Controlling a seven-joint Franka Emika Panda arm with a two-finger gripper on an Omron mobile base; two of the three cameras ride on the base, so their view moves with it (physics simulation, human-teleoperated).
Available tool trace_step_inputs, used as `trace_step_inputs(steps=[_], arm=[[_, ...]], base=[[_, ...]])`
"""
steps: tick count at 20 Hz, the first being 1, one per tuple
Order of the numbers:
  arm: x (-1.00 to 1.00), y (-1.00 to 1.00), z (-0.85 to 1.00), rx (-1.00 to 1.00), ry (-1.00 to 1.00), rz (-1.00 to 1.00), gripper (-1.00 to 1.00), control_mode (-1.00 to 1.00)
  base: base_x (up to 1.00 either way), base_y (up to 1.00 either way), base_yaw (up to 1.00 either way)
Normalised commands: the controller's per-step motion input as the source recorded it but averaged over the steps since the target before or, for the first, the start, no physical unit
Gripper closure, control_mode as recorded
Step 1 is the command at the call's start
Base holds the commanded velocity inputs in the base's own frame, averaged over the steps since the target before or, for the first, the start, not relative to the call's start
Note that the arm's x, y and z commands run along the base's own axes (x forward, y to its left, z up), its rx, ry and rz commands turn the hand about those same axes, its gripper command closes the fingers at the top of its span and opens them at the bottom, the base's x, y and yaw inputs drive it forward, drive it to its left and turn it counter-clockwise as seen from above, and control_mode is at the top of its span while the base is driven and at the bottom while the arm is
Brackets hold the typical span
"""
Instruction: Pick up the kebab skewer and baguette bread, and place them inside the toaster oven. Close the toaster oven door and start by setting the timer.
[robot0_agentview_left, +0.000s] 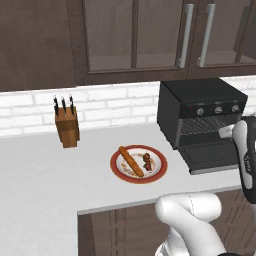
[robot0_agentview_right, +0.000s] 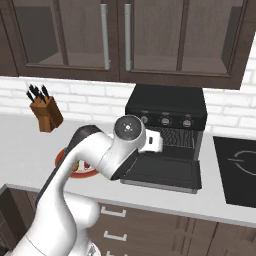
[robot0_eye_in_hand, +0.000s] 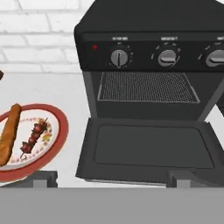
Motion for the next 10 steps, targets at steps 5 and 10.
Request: trace_step_inputs(steps=[5, 10], arm=[[0.46, -0.46, -0.22, 0.00, -0.20, -0.01, -1.00, -1.00], [0.54, -0.31, -0.15, 0.00, -0.26, 0.00, -1.00, -1.00]], base=[[0.00, 0.00, 0.00], [0.00, 0.00, 0.00]])
